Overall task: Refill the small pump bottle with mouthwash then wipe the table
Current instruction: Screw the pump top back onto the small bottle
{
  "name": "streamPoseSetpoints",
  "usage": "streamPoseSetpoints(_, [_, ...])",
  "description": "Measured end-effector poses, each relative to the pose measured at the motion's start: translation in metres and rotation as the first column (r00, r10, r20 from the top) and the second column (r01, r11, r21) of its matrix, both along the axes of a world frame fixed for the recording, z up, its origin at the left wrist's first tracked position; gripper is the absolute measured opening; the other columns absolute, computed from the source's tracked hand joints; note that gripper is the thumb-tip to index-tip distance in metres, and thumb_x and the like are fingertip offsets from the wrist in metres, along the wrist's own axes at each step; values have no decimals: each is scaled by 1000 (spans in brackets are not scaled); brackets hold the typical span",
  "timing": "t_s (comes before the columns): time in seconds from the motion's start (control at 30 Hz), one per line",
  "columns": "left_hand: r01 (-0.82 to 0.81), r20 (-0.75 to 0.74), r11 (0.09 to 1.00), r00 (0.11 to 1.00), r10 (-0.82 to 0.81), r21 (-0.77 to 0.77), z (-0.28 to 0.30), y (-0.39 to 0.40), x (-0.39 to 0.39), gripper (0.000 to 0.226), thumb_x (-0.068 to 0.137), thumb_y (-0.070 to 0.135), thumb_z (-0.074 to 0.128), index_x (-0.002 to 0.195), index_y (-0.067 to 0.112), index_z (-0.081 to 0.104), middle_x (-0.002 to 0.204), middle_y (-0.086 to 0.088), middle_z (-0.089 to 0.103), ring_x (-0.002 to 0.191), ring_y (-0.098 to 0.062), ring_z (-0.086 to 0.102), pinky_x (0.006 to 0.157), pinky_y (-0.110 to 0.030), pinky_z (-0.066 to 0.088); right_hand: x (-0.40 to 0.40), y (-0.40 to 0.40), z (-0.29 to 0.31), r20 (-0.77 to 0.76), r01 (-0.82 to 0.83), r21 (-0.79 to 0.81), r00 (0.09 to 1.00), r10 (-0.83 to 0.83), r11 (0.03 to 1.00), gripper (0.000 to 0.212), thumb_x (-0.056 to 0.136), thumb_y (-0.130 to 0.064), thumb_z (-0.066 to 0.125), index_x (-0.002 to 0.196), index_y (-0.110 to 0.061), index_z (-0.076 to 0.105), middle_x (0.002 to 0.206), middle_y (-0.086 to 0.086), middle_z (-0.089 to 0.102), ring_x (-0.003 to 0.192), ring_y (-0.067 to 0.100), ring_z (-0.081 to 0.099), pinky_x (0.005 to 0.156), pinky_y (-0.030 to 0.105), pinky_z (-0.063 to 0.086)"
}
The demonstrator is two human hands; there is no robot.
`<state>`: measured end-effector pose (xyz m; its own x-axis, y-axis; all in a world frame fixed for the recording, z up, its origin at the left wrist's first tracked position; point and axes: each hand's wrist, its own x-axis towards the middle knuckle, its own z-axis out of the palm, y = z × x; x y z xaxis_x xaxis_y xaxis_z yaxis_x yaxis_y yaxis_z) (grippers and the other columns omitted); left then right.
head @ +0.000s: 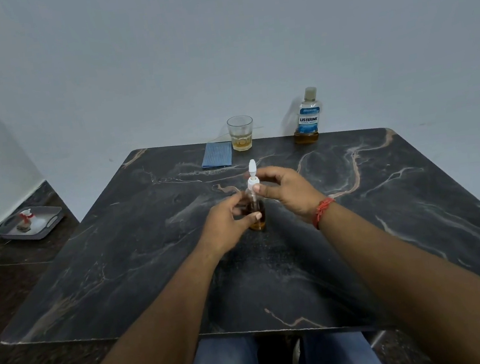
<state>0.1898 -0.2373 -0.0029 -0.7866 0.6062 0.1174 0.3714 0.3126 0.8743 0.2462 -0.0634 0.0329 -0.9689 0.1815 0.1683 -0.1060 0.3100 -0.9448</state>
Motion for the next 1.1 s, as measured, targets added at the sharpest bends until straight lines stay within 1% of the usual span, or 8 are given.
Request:
streamPoseSetpoints(0.1, [-4, -10, 1000, 1000, 4, -6, -2, 1, -1, 55, 85, 18, 79, 135, 29, 58, 106, 21, 70, 105, 2, 67, 100, -35, 53, 0, -4, -3, -28, 45, -21, 999, -46, 999, 24, 85, -11, 74, 109, -9, 70, 110, 1, 71, 109, 17, 65, 100, 38, 50])
streamPoseSetpoints(0.23, [2, -23, 1000, 1000, -2, -26, -4, 0, -3, 55, 86, 23, 78, 137, 30, 58, 116, 13, 72, 106, 2, 66, 100, -35, 53, -6, -18, -9, -38, 145, -91, 988, -149, 985, 31, 80, -17, 80, 104, -9, 63, 100, 2, 66, 97, 15, 62, 88, 31, 52])
streamPoseSetpoints(0.37, [7, -16, 1000, 1000, -7, -14, -1, 0, -1, 55, 86, 22, 78, 136, 29, 58, 113, 15, 71, 104, 4, 65, 99, -29, 52, -5, -11, -4, 3, 2, -95, 1000, -2, 995, 37, 88, -15, 72, 124, -9, 62, 121, -3, 66, 114, 9, 61, 94, 22, 50])
streamPoseSetpoints(0.47, [11, -8, 1000, 1000, -11, 24, -2, 0, -1, 47, 85, 16, 78, 121, 39, 59, 101, 22, 70, 98, 7, 67, 98, -29, 53, -2, -2, -1, 16, -68, -66, 997, 69, 996, 28, 93, -16, 65, 121, -13, 68, 123, -2, 68, 120, 11, 60, 102, 26, 48])
streamPoseSetpoints(0.53, [11, -22, 999, 1000, -11, 31, -2, 0, -1, 47, 85, 15, 79, 116, 43, 58, 100, 21, 71, 98, 6, 67, 98, -30, 53, -2, -2, -2, 3, -20, -44, 1000, 20, 999, 23, 91, -15, 67, 114, -14, 72, 117, -1, 71, 115, 10, 62, 99, 26, 48])
streamPoseSetpoints(0.7, [-5, -51, 1000, 999, 6, 18, -4, 2, -2, 48, 84, 18, 80, 127, 30, 62, 109, 13, 73, 99, 1, 69, 98, -37, 55, -5, -10, -7, 7, 137, -140, 991, -137, 981, 29, 83, -8, 75, 112, -6, 71, 109, 6, 73, 106, 18, 67, 91, 30, 52])
streamPoseSetpoints(0.83, [-20, -76, 1000, 997, 20, 1, -6, 3, -2, 48, 84, 21, 80, 127, 31, 63, 107, 13, 74, 97, 0, 69, 97, -39, 55, -2, -19, -7, 0, 170, -228, 985, -175, 959, 23, 83, -2, 73, 105, -10, 70, 98, 1, 72, 93, 11, 67, 78, 20, 51])
streamPoseSetpoints(1.1, [-41, -111, 999, 993, 38, -28, -10, 5, -4, 54, 83, 25, 81, 132, 32, 61, 103, 14, 74, 95, 1, 69, 94, -39, 56, -2, -22, -10, -8, 199, -234, 978, -206, 952, 25, 84, -6, 74, 107, -15, 69, 103, 6, 72, 99, 18, 67, 85, 29, 54])
